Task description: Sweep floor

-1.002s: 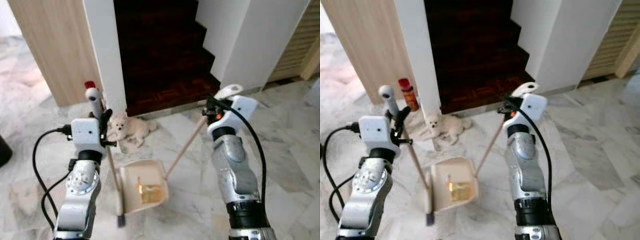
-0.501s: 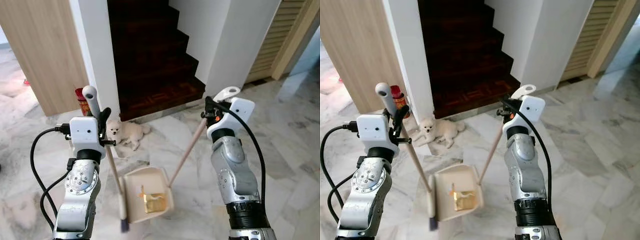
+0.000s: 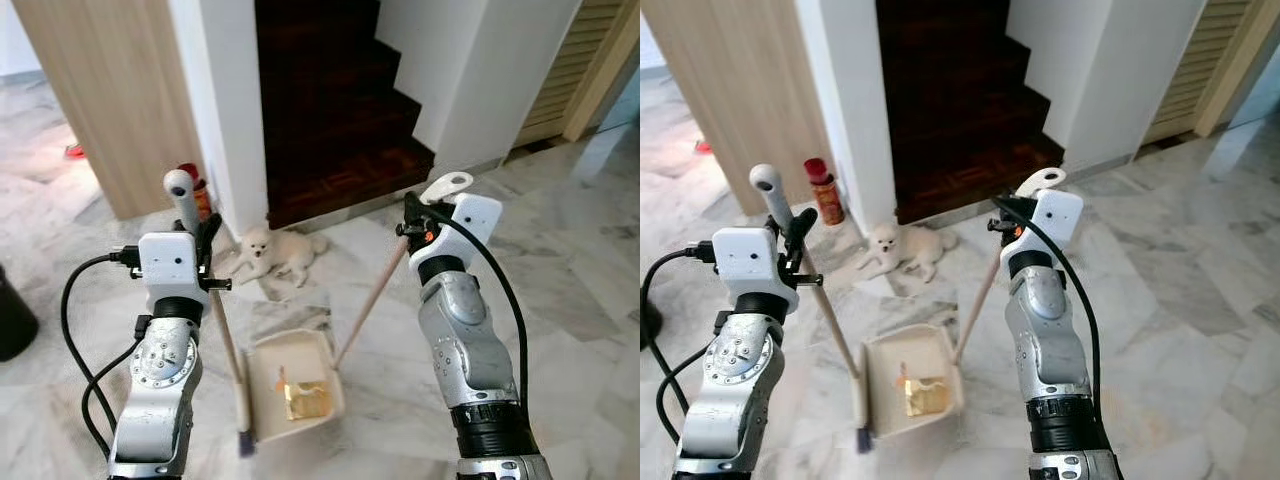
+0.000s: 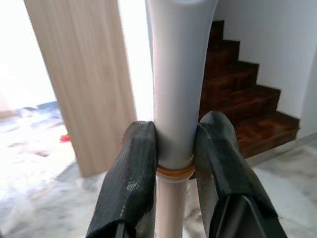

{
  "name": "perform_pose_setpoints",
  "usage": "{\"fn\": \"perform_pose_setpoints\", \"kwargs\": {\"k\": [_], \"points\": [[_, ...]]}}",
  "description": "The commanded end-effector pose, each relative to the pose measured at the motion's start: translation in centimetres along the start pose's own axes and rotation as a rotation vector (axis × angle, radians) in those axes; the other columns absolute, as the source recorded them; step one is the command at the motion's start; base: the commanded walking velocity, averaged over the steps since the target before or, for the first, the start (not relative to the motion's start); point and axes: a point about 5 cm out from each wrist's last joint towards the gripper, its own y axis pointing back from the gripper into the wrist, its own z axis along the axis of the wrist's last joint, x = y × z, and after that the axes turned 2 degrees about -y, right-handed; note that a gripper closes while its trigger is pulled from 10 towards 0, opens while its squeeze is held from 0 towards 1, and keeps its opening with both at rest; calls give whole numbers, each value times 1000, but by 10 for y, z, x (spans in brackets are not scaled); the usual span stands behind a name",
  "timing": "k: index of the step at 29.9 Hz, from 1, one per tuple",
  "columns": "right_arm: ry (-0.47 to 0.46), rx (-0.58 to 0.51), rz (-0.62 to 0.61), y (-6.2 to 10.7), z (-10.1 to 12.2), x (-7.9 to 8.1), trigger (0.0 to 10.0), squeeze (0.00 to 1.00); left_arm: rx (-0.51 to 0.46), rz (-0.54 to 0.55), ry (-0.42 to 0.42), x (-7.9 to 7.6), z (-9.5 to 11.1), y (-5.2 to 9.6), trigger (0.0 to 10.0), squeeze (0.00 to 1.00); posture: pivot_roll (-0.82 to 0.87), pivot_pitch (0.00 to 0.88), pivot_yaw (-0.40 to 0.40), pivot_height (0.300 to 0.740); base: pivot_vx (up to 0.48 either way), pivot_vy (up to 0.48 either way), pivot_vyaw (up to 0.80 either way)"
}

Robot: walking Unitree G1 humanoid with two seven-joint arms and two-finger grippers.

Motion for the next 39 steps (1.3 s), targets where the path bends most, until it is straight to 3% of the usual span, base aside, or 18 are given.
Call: {"fn": "perform_pose_setpoints", "kwargs": {"k": [1,16,23,39], "points": [[-37,-64,32,-1,14,10,10000,0,-46,15,-8,5,10,0,10000,0,17,23,-13,740,0,416,0],[-36,-55,71,-1,12,16,10000,0,-48,3,-8,2,11,1,10000,0,20,0,-10,740,0,416,0],[-41,-57,83,-1,12,19,10000,0,-52,-5,-8,2,12,1,10000,0,24,0,-3,740,0,416,643],[-57,-43,108,1,10,23,10000,0,-55,-9,-12,-1,13,1,10000,0,30,0,-15,740,0,414,0]]}}
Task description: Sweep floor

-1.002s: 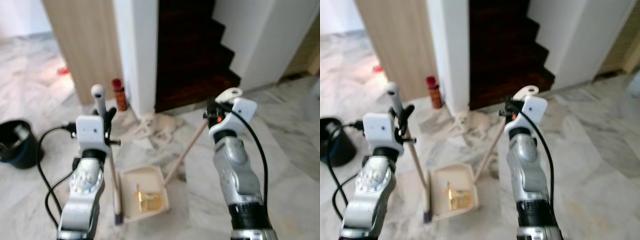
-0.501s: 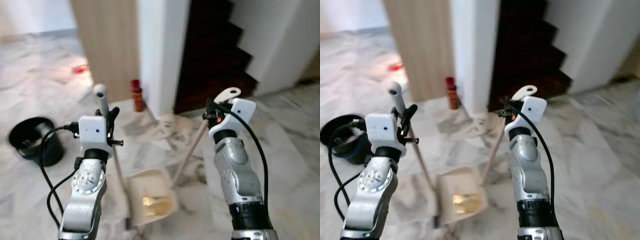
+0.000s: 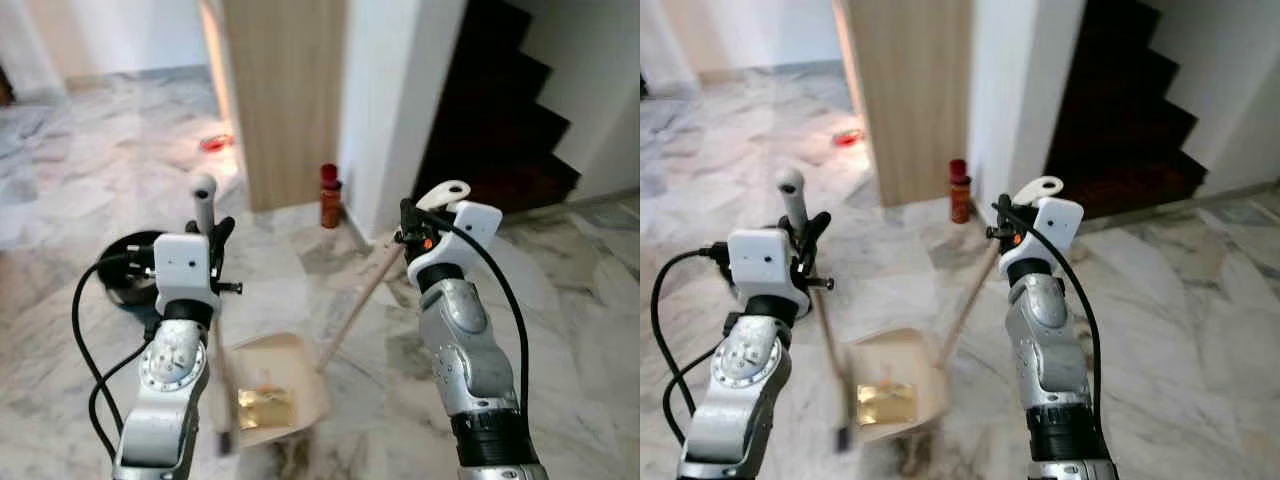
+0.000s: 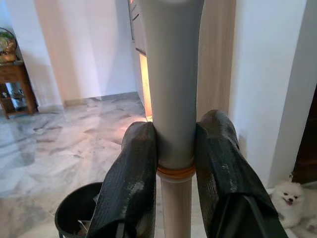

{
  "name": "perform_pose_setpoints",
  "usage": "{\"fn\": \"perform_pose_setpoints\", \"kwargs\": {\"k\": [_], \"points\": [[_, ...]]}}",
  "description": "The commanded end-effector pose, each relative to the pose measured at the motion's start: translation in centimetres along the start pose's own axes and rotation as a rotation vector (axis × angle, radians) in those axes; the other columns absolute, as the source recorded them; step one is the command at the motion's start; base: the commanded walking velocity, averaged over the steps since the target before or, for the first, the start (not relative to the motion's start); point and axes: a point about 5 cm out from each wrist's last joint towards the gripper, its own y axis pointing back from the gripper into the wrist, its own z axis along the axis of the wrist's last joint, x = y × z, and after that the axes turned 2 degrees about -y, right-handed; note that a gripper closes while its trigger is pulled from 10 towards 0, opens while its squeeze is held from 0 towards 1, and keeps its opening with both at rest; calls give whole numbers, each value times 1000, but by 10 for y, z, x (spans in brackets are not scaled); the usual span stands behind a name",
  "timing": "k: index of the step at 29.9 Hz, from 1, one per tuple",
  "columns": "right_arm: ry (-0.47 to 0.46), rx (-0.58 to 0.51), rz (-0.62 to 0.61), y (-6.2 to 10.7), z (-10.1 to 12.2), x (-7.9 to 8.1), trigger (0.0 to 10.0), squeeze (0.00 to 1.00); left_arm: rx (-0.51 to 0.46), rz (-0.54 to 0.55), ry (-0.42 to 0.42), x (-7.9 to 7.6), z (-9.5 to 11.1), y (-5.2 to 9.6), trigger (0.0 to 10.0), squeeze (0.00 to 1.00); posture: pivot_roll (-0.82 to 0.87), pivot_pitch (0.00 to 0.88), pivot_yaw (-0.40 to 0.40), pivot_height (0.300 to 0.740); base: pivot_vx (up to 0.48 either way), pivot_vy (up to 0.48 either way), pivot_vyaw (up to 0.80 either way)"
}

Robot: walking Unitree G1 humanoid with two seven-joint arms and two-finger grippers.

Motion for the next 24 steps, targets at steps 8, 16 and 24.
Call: {"fn": "perform_pose_setpoints", "kwargs": {"k": [8,16,24], "points": [[-55,-62,33,-5,17,5,10000,0,-71,-27,-13,-8,16,-2,10000,0,35,6,-20,740,0,415,0],[-60,-59,35,-6,18,6,10000,0,-68,-7,-16,-5,16,-3,10000,0,31,27,-24,740,0,413,0],[-58,-59,44,-6,20,7,10000,0,-64,-5,-8,-8,15,-3,10000,0,28,40,-32,740,0,412,0]]}}
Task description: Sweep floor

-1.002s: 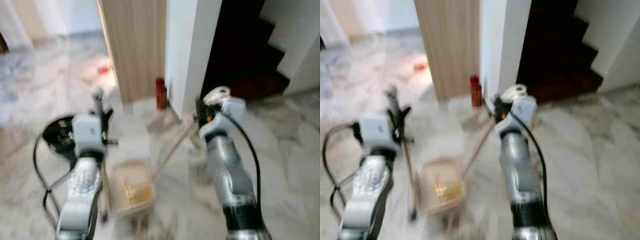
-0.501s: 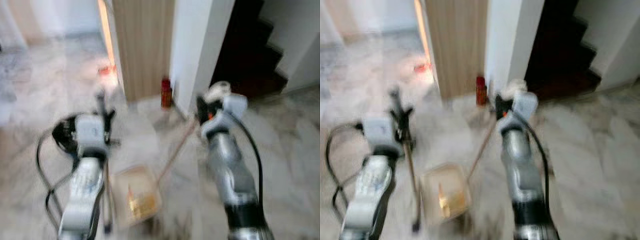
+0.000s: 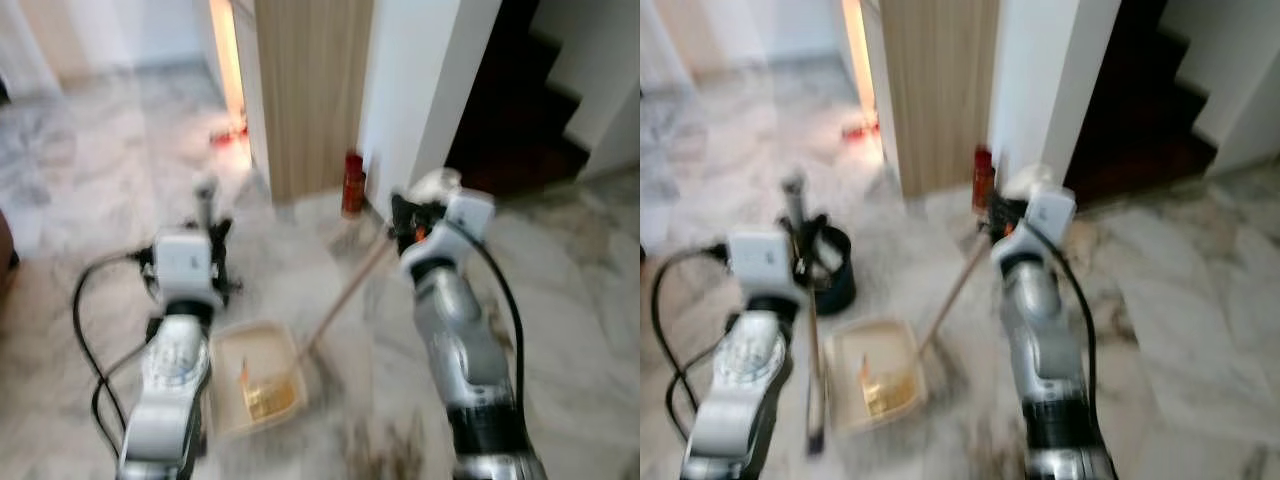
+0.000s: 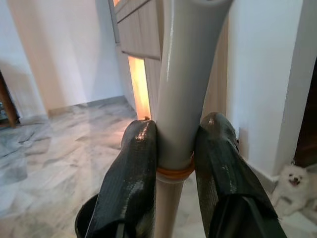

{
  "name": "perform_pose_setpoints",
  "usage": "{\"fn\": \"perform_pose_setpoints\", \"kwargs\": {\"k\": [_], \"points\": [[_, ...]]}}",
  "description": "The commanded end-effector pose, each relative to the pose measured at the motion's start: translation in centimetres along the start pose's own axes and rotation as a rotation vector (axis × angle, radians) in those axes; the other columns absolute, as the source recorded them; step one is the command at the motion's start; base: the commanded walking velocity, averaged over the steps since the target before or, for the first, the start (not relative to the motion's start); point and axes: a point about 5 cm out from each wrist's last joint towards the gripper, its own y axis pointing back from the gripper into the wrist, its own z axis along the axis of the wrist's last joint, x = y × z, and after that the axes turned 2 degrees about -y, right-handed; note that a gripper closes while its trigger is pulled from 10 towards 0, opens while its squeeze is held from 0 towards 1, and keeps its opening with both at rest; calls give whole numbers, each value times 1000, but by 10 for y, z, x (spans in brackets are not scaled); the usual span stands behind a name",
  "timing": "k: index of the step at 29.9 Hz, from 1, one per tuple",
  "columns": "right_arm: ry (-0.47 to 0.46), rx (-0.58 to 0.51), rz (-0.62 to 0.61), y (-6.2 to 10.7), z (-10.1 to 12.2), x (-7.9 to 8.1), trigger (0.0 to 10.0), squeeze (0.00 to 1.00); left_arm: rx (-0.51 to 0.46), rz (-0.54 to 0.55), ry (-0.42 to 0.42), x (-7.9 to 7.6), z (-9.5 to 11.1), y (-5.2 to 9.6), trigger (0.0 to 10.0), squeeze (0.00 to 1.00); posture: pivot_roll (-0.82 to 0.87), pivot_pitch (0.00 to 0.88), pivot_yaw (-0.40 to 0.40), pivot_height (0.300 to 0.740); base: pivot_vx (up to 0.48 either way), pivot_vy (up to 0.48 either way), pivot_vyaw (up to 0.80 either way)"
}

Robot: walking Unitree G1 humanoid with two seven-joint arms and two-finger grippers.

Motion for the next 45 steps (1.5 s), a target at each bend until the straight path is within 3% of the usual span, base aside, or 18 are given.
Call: {"fn": "perform_pose_setpoints", "kwargs": {"k": [1,21,27,32,45], "points": [[-8,-61,44,-4,16,13,10000,0,-44,17,9,3,10,-1,10000,0,28,40,-32,740,0,409,0],[-26,-56,90,-6,17,22,10000,0,-57,25,-22,4,13,-3,10000,0,38,48,-35,740,0,38,0],[-28,-135,114,-8,31,28,10000,0,-58,37,-37,7,13,-3,10000,0,45,45,-31,740,0,0,0],[-53,-178,150,-8,40,34,10000,0,-58,45,-45,8,13,-3,10000,0,43,38,-28,740,275,0,0],[-61,-173,167,-8,38,38,10000,0,-66,49,-61,9,14,-2,10000,0,48,13,-25,740,318,0,215]]}}
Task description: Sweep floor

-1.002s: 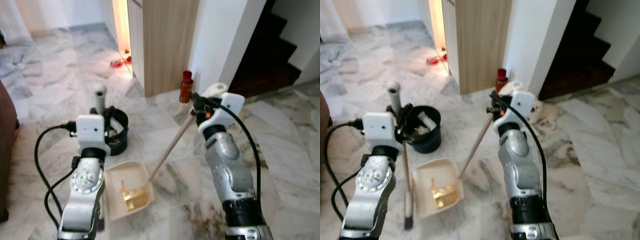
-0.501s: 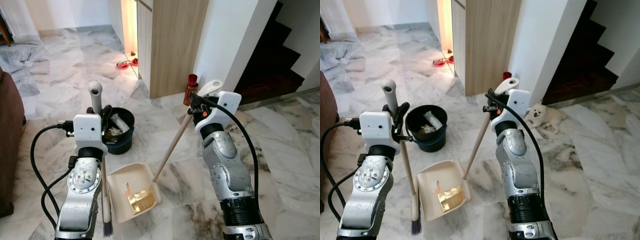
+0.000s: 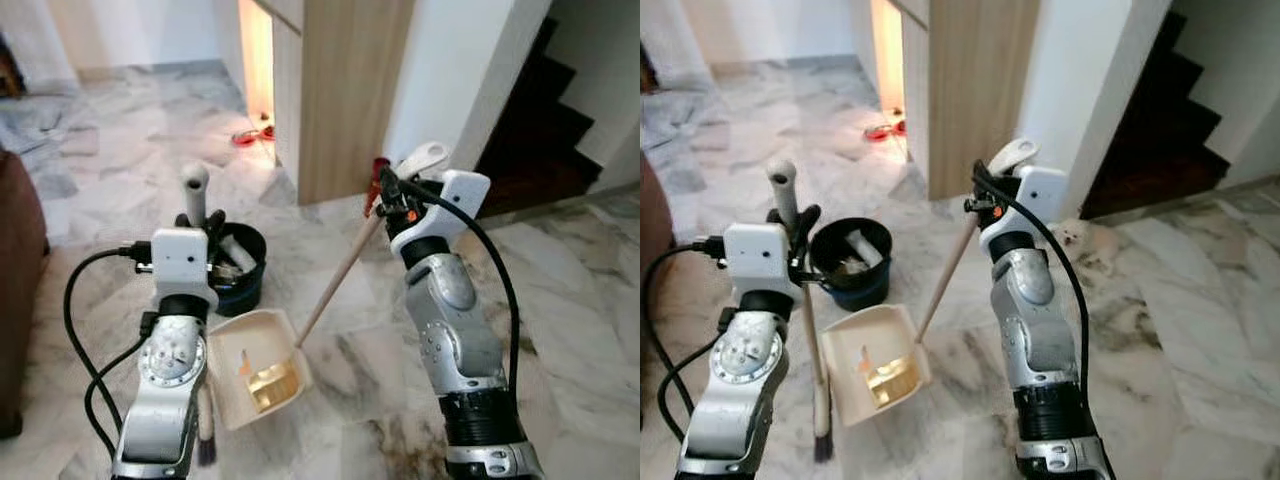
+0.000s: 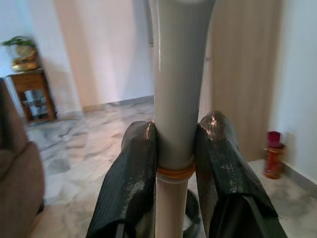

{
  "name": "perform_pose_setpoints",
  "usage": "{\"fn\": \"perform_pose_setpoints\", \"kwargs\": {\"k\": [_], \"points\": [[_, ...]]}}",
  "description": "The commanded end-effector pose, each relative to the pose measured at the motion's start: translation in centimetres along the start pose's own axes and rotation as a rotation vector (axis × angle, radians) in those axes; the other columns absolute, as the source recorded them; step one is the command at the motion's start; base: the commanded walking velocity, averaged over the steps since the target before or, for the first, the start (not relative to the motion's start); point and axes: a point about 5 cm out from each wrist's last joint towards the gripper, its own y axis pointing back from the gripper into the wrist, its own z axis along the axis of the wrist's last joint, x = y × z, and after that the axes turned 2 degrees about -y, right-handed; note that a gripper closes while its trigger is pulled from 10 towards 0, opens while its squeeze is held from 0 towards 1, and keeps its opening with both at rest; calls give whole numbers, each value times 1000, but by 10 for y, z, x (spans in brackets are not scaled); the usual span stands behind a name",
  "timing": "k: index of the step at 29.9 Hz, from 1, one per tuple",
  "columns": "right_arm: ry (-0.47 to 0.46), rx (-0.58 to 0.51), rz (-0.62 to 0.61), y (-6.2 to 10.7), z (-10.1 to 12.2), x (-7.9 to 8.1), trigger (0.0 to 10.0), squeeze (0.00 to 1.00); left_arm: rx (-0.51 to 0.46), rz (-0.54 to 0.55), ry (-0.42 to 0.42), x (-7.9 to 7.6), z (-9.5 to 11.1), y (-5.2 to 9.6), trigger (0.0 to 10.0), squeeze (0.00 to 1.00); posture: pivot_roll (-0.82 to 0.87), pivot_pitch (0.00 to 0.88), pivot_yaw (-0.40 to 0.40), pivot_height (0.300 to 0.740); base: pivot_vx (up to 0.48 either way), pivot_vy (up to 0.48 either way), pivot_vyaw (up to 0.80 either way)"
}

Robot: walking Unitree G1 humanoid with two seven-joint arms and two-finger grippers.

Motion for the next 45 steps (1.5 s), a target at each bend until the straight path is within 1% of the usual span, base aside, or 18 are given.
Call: {"fn": "perform_pose_setpoints", "kwargs": {"k": [1,6,12,19,26,27,29,30,31,32,34,35,37,41,43,45], "points": [[-46,-85,49,-3,18,13,10000,0,-59,12,-7,2,13,-2,10000,0,50,10,-24,740,334,0,0],[-51,-85,58,-4,18,14,10000,0,-59,10,-13,2,13,-3,10000,0,52,6,-23,740,346,0,0],[-43,-98,67,-6,20,17,10000,0,-61,19,-18,3,13,-4,10000,0,54,26,-25,740,358,0,0],[-66,-107,62,-6,22,17,10000,0,-61,30,-20,4,13,-5,10000,0,58,30,-24,740,359,0,0],[-72,-160,51,-9,32,16,10000,0,-66,36,-26,5,14,-4,10000,0,60,31,-25,740,357,0,0],[-72,-171,48,-9,35,16,10000,0,-68,49,-34,7,15,-3,10000,0,61,32,-26,740,360,0,0],[-70,-194,37,-11,39,14,10000,0,-69,98,-62,18,15,1,10000,0,65,34,-27,740,358,0,0],[-71,-206,34,-11,42,14,10000,0,-63,126,-85,26,14,6,10000,0,67,34,-28,740,356,0,0],[-72,-212,34,-11,43,14,10000,0,-59,139,-96,30,13,8,10000,0,67,34,-28,740,356,0,0],[-72,-212,34,-11,43,14,10000,0,-59,139,-96,30,13,8,10000,0,67,34,-28,740,356,0,0],[-89,-239,33,-13,49,15,10000,0,-26,188,-137,44,7,19,10000,0,73,36,-29,740,358,0,0],[-89,-239,33,-13,49,15,10000,0,-26,188,-137,44,7,19,10000,0,73,36,-29,740,360,0,0],[-103,-245,29,-16,51,15,10000,0,-15,202,-164,49,5,24,10000,0,83,35,-35,740,360,0,0],[-103,-254,30,-17,53,16,10000,0,-18,204,-168,48,6,25,10000,0,83,35,-34,740,357,0,0],[-98,-288,27,-19,61,15,10000,0,-25,195,-184,45,8,26,10000,0,80,31,-38,740,358,0,0],[-98,-302,24,-20,65,14,10000,0,-23,202,-185,46,7,28,10000,0,80,31,-39,740,360,0,0]]}}
